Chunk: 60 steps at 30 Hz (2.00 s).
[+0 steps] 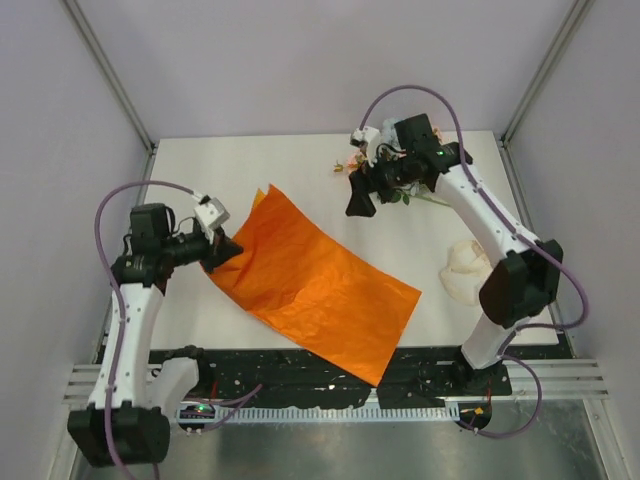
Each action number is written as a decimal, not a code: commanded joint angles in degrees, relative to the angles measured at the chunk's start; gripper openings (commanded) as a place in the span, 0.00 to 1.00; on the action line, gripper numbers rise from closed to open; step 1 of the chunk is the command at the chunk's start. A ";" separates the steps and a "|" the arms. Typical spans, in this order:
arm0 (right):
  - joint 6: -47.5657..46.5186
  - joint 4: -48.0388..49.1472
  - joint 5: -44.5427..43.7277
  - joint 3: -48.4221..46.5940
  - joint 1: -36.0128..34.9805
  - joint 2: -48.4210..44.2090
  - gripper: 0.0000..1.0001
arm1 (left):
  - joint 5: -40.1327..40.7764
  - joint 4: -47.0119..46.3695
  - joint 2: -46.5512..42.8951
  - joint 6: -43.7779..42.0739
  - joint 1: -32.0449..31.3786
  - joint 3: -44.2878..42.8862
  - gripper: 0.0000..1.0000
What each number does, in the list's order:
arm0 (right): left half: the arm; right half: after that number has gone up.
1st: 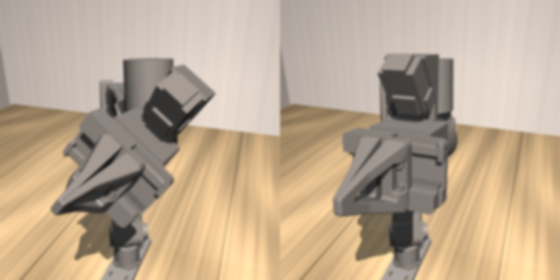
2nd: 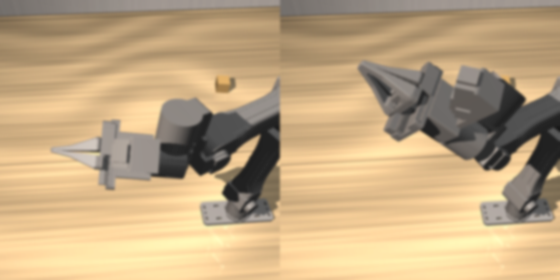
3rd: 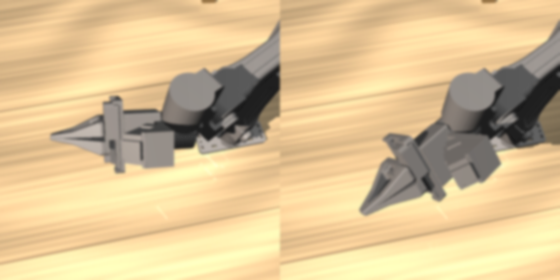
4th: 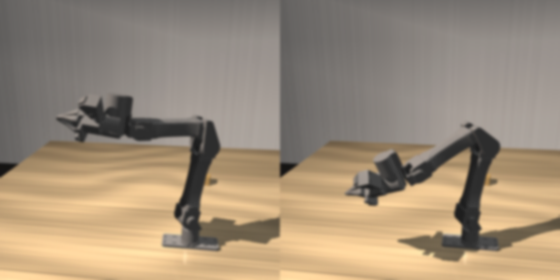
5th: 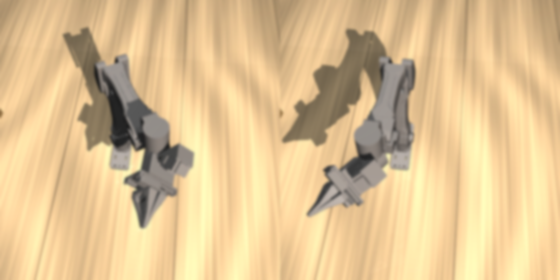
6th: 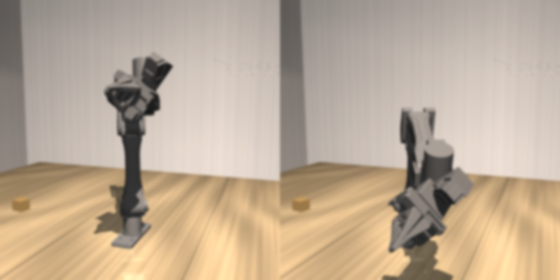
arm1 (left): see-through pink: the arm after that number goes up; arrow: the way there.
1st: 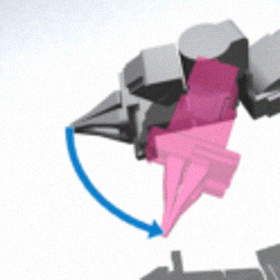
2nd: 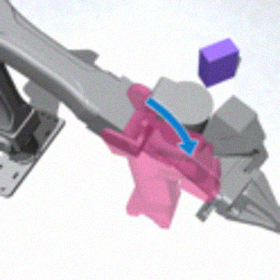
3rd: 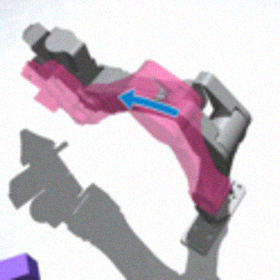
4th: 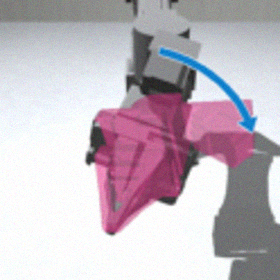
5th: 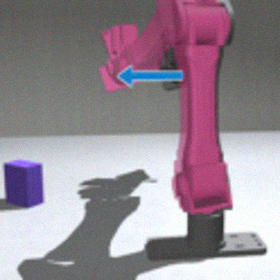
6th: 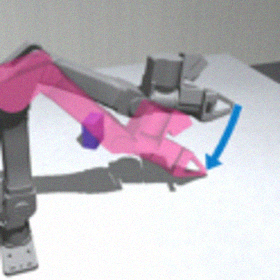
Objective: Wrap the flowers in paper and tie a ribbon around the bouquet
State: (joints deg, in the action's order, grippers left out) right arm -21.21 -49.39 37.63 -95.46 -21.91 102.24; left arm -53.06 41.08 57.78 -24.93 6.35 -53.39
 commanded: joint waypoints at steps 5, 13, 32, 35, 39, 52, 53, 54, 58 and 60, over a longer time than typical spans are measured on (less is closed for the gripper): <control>-8.32 9.39 7.62 0.00 -5.33 -7.05 0.96 | 3.39 -5.47 -20.50 -25.08 -12.58 5.57 0.00; -20.61 23.87 8.17 21.68 -11.92 -22.42 0.96 | 2.79 -3.12 -22.80 -26.92 -13.55 3.20 0.00; -20.17 27.77 5.71 28.56 -16.05 -34.29 0.65 | 3.05 -0.91 -29.57 -39.59 -17.78 7.68 0.00; -21.85 27.68 4.47 31.03 -17.37 -35.43 0.54 | 3.22 -1.53 -29.65 -39.41 -17.86 7.77 0.00; -23.35 28.29 3.51 32.88 -19.04 -35.27 0.49 | 3.40 -1.53 -29.65 -39.23 -17.86 7.77 0.00; -21.42 34.09 0.26 35.34 -21.59 -31.05 0.30 | 3.84 -1.53 -28.51 -37.12 -18.39 6.19 0.00; -21.50 34.70 -0.01 35.43 -21.59 -30.52 0.30 | 3.93 -1.53 -28.51 -36.86 -18.65 6.10 0.00; -21.68 35.14 -0.18 35.34 -21.59 -29.65 0.30 | 3.93 -1.53 -28.60 -36.69 -18.83 6.10 0.00; -22.12 37.96 -1.33 35.61 -21.59 -26.83 0.36 | 4.28 -1.53 -28.69 -36.33 -19.53 6.19 0.00; -22.12 39.36 -1.33 35.61 -21.59 -26.04 0.39 | 4.54 -1.53 -28.69 -36.24 -19.88 6.01 0.00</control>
State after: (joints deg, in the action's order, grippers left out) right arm -43.18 -15.88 37.30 -59.99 -43.18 74.85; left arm -48.86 40.97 28.80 -61.91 -12.80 -45.01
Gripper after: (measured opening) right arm 0.368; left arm 0.011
